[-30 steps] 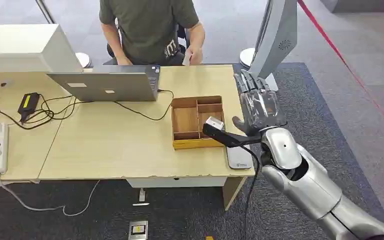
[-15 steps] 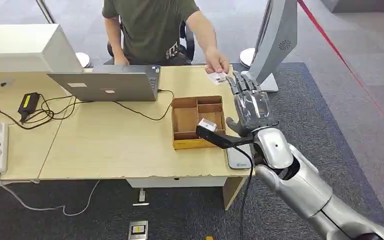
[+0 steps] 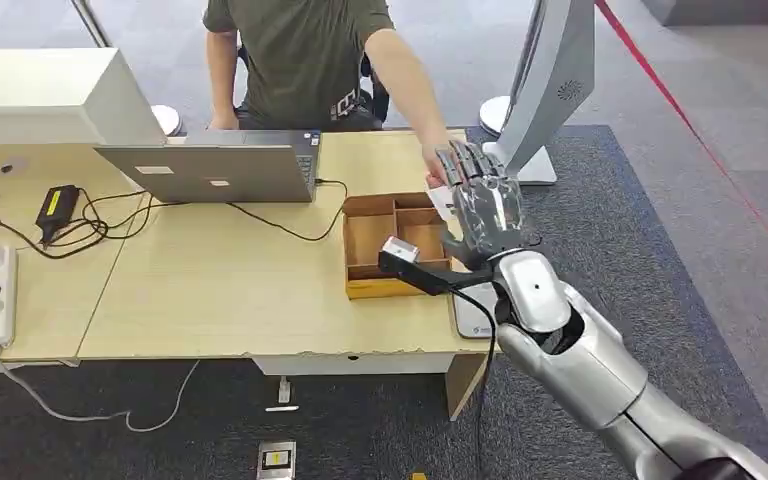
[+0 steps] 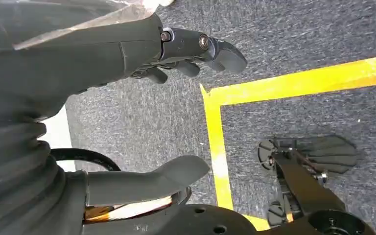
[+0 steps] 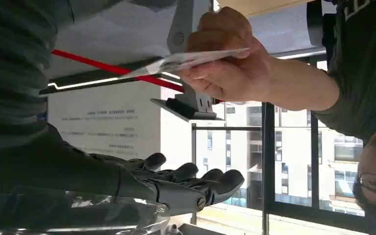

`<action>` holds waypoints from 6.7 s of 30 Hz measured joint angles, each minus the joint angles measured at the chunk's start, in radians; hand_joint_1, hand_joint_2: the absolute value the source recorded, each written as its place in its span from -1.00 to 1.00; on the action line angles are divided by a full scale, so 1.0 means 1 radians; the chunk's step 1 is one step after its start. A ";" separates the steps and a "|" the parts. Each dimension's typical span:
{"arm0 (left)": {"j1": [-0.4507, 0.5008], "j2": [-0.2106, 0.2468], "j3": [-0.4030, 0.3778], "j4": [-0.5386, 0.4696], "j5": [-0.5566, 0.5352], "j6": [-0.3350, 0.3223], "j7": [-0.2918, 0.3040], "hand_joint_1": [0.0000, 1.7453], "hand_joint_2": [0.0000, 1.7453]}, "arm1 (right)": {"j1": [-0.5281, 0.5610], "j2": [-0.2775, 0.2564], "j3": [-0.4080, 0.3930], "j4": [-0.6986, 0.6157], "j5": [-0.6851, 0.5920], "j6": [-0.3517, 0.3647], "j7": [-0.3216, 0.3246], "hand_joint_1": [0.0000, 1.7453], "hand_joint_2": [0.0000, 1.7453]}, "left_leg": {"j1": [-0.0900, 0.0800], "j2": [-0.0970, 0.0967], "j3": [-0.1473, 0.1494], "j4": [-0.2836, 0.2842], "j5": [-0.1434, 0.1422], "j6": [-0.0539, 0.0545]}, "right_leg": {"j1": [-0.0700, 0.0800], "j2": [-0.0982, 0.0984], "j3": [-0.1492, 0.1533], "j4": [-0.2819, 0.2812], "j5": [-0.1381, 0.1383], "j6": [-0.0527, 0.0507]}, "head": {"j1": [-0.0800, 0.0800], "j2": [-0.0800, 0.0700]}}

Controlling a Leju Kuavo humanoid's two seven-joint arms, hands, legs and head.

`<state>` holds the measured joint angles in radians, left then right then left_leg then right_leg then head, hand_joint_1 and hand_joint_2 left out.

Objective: Pass the card to the sensor for recognition and then transmit it.

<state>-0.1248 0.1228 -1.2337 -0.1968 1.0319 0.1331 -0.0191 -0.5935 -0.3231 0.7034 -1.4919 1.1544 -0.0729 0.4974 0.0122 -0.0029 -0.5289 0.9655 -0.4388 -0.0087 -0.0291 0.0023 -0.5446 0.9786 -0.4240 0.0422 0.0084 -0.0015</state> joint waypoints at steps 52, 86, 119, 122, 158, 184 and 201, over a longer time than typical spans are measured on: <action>0.000 0.000 0.000 0.001 -0.036 0.004 -0.008 -1.00 1.00 | 0.098 -0.041 -0.071 0.096 0.020 0.049 0.003 1.00 1.00 | 0.000 0.000 0.000 0.000 0.000 0.000 | 0.000 0.000 -0.001 0.000 0.000 -0.001 | 0.000 0.000; 0.000 0.000 0.000 0.001 -0.029 0.029 -0.008 -1.00 1.00 | 0.118 0.021 -0.065 0.358 -0.068 -0.063 -0.054 1.00 1.00 | 0.000 0.000 -0.001 0.000 0.000 0.000 | 0.000 0.000 -0.001 0.000 0.000 -0.001 | 0.000 0.000; 0.000 0.000 0.000 0.001 -0.036 0.045 0.006 -1.00 1.00 | 0.177 -0.007 -0.085 0.448 -0.252 -0.126 -0.032 1.00 1.00 | 0.000 0.000 0.000 0.000 0.000 0.000 | 0.000 0.000 -0.001 0.000 0.000 -0.001 | 0.000 0.000; 0.001 0.000 0.000 0.001 -0.038 0.045 -0.002 -1.00 1.00 | 0.184 -0.006 -0.086 0.440 -0.268 -0.131 -0.031 1.00 1.00 | 0.000 0.000 0.000 0.000 0.000 0.000 | 0.000 0.000 -0.001 0.000 0.000 -0.001 | 0.000 0.000; 0.000 0.000 0.001 0.001 -0.069 0.035 -0.036 -1.00 1.00 | -0.047 -0.078 -0.029 0.101 -0.095 0.054 0.035 1.00 1.00 | 0.000 0.000 -0.001 0.000 0.001 -0.001 | 0.000 0.000 -0.002 0.001 0.001 -0.001 | 0.000 0.000; -0.001 -0.008 0.001 0.000 -0.074 0.030 0.000 -1.00 1.00 | -0.269 0.148 0.117 0.415 -0.113 0.014 0.016 1.00 1.00 | 0.001 0.000 -0.002 0.000 0.001 -0.001 | 0.001 0.000 -0.002 0.001 0.001 -0.001 | 0.000 0.000; 0.000 -0.008 0.001 0.000 -0.080 0.023 -0.008 -1.00 -1.00 | -0.299 0.175 0.143 0.492 -0.103 0.034 0.023 1.00 1.00 | 0.001 0.000 -0.002 0.000 0.001 -0.001 | 0.001 0.000 -0.003 0.001 0.001 -0.001 | 0.000 0.000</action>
<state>-0.1245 0.1152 -1.2329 -0.1968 0.9518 0.1564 -0.0267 -0.8921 -0.1480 0.8465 -1.0002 1.0513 -0.0386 0.5203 0.0128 -0.0031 -0.5312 0.9656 -0.4374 -0.0095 -0.0286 0.0022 -0.5472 0.9794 -0.4227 0.0410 0.0084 -0.0015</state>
